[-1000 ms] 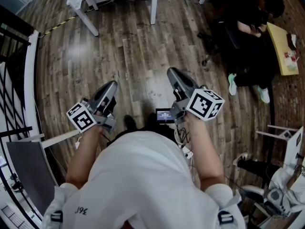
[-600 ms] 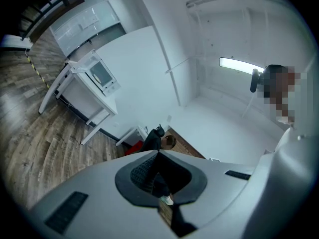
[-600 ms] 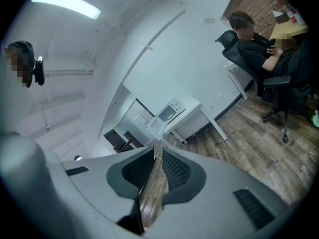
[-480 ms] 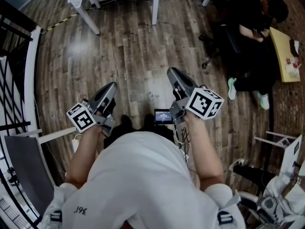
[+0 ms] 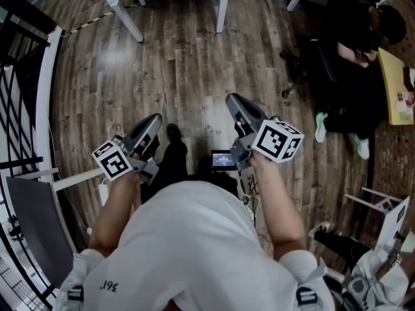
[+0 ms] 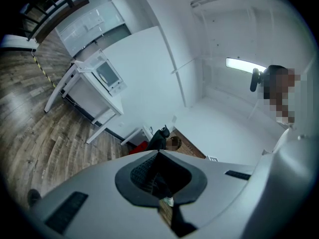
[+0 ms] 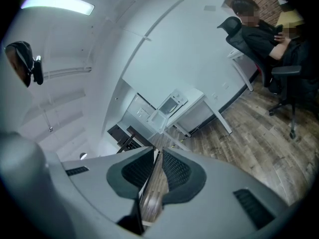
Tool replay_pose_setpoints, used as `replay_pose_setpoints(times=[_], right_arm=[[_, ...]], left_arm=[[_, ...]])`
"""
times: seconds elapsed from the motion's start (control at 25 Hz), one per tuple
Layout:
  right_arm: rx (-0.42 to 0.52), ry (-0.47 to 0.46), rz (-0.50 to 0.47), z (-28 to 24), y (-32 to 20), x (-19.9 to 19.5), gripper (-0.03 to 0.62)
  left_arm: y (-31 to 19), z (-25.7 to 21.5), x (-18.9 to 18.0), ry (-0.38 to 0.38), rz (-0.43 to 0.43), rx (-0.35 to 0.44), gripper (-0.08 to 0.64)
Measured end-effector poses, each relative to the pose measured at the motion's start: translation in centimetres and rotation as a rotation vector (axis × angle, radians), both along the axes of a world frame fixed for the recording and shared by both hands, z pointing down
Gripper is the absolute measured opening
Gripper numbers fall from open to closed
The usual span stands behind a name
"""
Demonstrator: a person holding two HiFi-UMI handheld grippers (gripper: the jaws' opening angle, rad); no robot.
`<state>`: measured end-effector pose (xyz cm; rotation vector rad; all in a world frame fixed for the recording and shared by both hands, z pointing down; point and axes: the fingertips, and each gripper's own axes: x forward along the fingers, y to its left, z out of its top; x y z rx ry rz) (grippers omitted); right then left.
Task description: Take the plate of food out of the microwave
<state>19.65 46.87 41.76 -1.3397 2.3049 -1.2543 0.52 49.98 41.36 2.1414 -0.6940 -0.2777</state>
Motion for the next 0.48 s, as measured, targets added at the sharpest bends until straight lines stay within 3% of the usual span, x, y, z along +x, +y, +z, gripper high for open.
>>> replay_pose_setpoints(times=[0.2, 0.48], right_arm=[[-0.006, 0.006, 0.004, 1.0, -3.6, -2.6, 0.055], [-0.012, 0.008, 0.029, 1.0, -12.7, -6.7, 0.055]], left_arm=[[-4.1, 1.2, -1.6, 0.029, 0.029, -0.022, -0.003], [-14.4, 0.5, -5.3, 0.048, 0.073, -0.015, -0.003]])
